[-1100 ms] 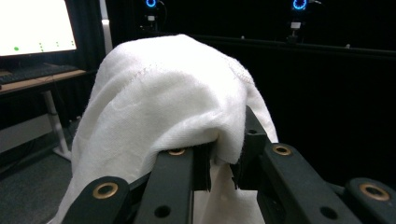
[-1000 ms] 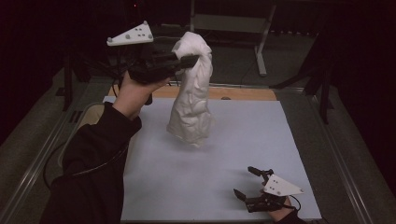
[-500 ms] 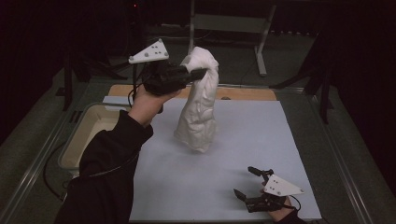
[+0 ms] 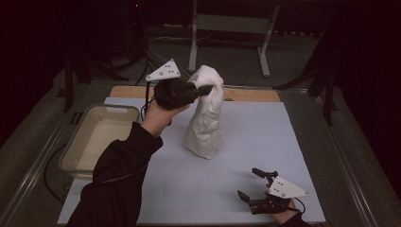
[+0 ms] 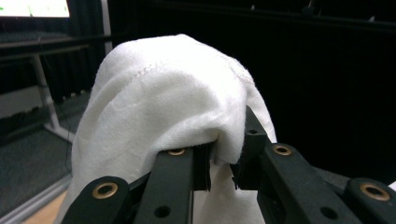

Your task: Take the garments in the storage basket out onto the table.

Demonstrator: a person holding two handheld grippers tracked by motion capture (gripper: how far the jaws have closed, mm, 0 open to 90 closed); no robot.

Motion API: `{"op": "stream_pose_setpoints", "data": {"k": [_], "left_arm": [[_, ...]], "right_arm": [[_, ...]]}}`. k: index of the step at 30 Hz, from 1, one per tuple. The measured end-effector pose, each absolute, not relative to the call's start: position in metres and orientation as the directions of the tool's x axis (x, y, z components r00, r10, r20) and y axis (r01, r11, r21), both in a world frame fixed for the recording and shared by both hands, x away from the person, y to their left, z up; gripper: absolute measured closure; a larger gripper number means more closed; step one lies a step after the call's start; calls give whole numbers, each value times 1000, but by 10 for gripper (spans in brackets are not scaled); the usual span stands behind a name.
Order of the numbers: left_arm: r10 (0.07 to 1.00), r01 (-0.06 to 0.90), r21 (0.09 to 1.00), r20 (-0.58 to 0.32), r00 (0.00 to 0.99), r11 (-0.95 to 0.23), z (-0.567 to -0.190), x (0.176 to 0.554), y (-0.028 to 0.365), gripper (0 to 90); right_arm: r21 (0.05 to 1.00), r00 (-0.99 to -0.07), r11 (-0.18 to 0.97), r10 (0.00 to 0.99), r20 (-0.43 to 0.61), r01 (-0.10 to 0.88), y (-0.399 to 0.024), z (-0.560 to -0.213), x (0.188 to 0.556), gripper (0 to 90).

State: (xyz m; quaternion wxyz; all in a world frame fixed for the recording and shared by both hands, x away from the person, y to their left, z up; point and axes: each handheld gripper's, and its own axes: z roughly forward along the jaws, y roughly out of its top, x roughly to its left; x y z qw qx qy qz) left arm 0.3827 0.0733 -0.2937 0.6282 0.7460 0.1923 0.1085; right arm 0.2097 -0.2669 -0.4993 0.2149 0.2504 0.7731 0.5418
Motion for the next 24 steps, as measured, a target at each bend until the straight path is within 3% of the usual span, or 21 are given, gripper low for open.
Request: {"op": "stream_pose_setpoints", "data": {"k": [10, 18, 24], "left_arm": [[437, 204, 964, -112, 893, -169, -324, 387, 69, 798], [441, 241, 933, -103, 892, -268, -345, 390, 51, 785], [443, 275, 893, -98, 891, -355, -355, 394, 38, 707]], "right_arm": [[944, -782, 290, 620, -62, 155, -267, -500, 209, 97], [944, -783, 293, 619, -65, 154, -267, -500, 209, 97], [943, -784, 296, 617, -67, 152, -267, -500, 209, 97]]}}
